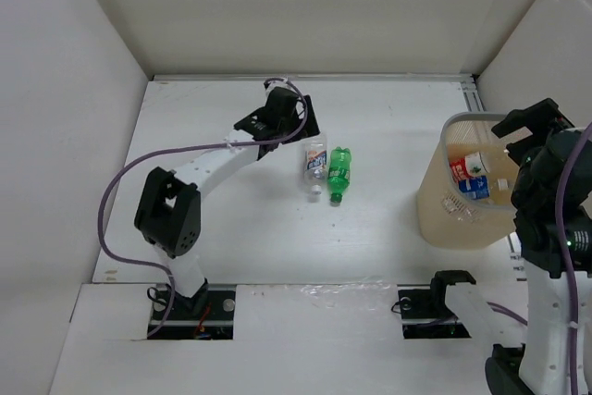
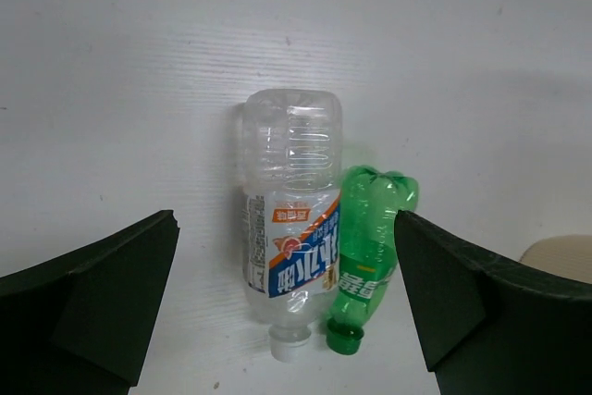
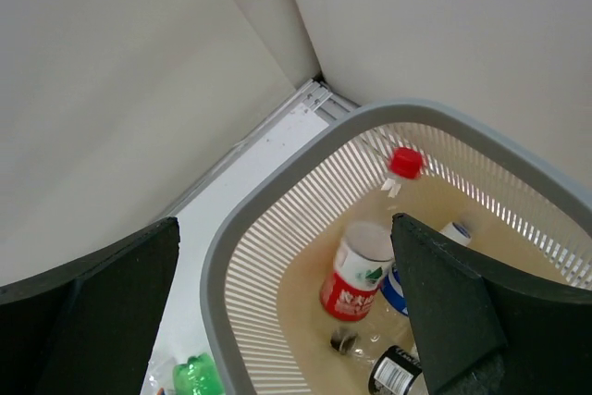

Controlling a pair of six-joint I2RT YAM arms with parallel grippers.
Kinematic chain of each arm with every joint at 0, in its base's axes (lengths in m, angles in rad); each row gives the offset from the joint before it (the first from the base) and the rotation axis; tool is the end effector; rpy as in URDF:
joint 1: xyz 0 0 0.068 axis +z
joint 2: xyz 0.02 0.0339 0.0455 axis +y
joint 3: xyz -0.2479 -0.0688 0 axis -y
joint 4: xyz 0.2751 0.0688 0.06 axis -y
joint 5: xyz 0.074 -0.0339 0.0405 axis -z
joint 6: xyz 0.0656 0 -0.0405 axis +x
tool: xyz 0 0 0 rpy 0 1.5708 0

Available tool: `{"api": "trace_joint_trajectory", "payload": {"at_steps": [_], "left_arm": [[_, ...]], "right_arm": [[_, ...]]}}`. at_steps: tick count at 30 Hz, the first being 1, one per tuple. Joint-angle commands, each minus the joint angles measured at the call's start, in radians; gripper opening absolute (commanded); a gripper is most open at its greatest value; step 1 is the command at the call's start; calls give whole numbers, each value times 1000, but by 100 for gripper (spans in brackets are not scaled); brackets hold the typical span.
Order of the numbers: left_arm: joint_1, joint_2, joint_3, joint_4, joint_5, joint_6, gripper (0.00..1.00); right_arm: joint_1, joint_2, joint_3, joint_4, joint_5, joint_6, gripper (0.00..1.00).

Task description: Put the plastic bottles in the bin

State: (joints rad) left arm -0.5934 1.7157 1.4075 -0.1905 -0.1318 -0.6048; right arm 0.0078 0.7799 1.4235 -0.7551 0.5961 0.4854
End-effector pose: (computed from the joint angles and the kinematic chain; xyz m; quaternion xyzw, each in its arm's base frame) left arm 0.3847 -0.2491 0.2660 -0.0385 0.8577 -0.2406 0.4528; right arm 0.1556 -0.0356 0.4866 0.3587 0.6460 -0.0567 0.6714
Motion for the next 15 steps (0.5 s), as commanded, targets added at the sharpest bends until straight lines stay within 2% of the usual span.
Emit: {"api": "trace_joint_trajectory", "payload": {"at_steps": [1,8,15], "left_arm": [[-2,48,50,-15,23,8,100],[-11,171,59,19,86,8,100],[-11,278,139,45,104,-10,100]], "right_arm": [[-5,-22,14,43,-73,-48,100],[-5,-31,-63,120,-232,-71,100],[-5,-1,-112,174,-377,-90,100]]}}
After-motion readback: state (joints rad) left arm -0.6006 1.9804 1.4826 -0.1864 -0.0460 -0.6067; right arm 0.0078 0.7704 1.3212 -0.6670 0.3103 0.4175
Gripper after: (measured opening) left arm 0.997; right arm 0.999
